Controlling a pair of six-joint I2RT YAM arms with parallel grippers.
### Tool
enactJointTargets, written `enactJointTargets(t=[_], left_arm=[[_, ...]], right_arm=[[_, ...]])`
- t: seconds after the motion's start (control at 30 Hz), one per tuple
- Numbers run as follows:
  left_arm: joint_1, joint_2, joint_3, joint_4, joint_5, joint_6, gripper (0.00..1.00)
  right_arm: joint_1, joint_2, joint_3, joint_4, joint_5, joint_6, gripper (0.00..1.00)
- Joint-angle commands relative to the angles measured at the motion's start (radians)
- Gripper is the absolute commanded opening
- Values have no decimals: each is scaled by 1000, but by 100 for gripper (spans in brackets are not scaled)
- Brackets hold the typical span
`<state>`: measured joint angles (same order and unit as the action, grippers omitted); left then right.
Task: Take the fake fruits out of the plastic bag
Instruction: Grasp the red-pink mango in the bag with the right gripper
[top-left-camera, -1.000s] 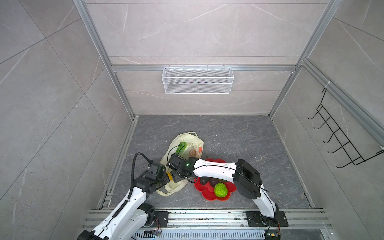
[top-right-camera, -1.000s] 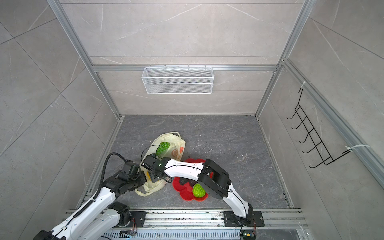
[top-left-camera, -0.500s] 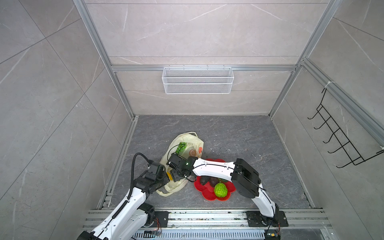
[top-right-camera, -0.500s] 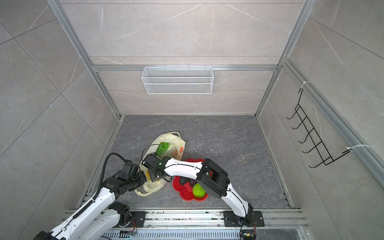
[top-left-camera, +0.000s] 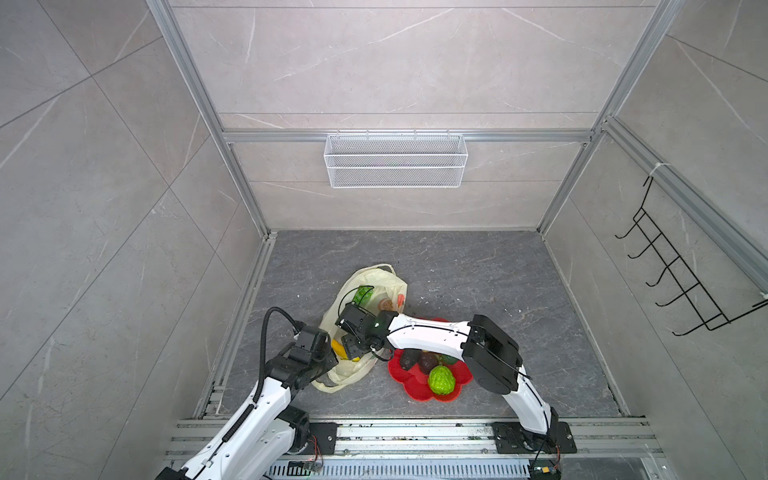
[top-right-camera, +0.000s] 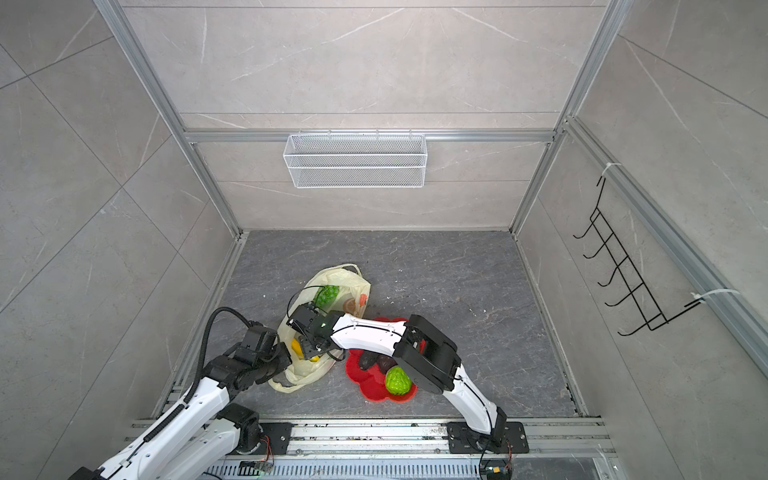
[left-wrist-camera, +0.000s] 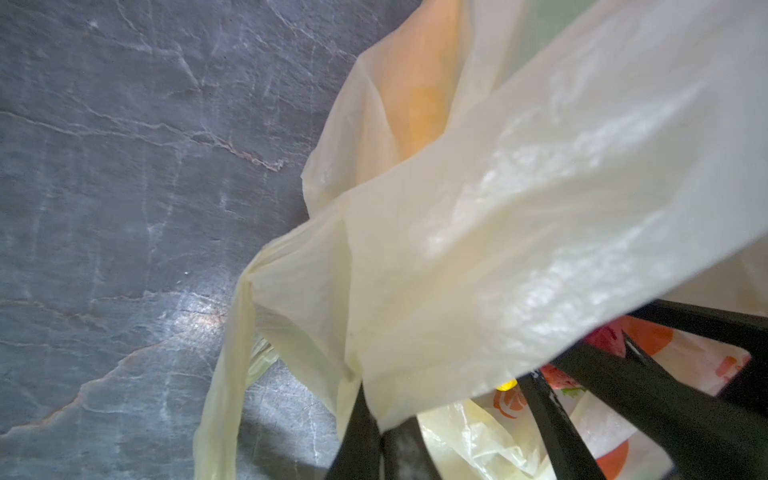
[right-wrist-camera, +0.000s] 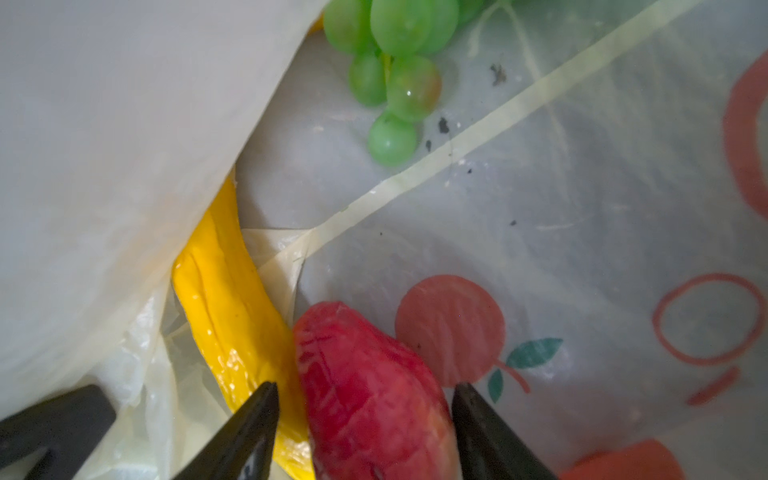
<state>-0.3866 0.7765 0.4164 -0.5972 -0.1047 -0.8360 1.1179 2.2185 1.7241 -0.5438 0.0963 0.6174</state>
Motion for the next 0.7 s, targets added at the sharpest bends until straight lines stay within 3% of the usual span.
enactJointTargets(t=[0.0, 0.47, 0.67], left_arm=[[-3, -6, -1, -18, -22, -12, 0], [-3, 7, 2, -12, -20, -11, 0], [-3, 14, 5, -11, -20, -9, 0]], right_arm=[[-15, -11, -50, -10, 23, 30, 67], [-21, -50, -100, 21, 33, 49, 64], [-24, -31, -76, -11, 75, 37, 57]])
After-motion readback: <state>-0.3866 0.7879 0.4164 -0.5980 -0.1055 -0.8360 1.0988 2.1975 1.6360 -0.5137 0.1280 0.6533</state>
